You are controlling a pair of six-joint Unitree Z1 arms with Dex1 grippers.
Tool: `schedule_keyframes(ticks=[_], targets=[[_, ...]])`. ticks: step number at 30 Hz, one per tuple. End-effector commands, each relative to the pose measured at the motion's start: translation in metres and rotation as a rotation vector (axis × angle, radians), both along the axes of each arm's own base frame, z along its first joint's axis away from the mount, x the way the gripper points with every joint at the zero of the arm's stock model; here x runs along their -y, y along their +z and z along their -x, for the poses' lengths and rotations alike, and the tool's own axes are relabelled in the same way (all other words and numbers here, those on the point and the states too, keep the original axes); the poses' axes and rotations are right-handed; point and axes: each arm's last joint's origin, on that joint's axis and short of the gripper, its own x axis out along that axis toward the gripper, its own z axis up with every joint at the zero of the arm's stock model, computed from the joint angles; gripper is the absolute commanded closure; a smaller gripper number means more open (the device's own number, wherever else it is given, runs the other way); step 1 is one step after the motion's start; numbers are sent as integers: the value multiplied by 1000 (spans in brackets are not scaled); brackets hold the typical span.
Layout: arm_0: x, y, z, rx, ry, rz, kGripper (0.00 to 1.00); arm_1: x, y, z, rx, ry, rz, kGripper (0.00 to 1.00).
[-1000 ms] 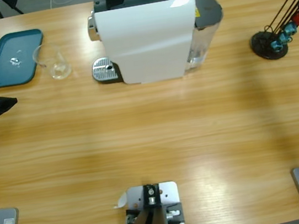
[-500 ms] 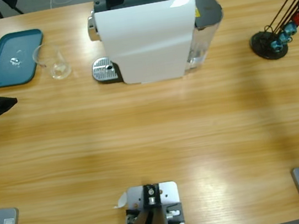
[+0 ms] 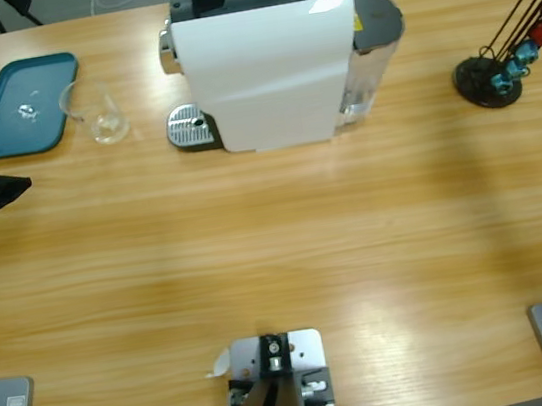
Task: Pour coffee
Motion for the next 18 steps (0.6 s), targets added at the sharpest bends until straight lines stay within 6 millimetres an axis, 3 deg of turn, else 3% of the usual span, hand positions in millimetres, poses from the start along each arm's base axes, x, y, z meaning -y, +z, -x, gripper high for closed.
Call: schedule_keyframes(ticks=[1, 6, 18], targets=[[2, -11, 2, -34, -18, -10, 59, -2, -15, -3, -50, -5, 21, 1000], [1, -11, 2, -34, -18, -10, 59, -1, -6, 1, -17, -6, 18, 1000], [1, -10, 2, -35, -20, -7, 58, 0, 52, 9, 70, 6, 26, 1000]])
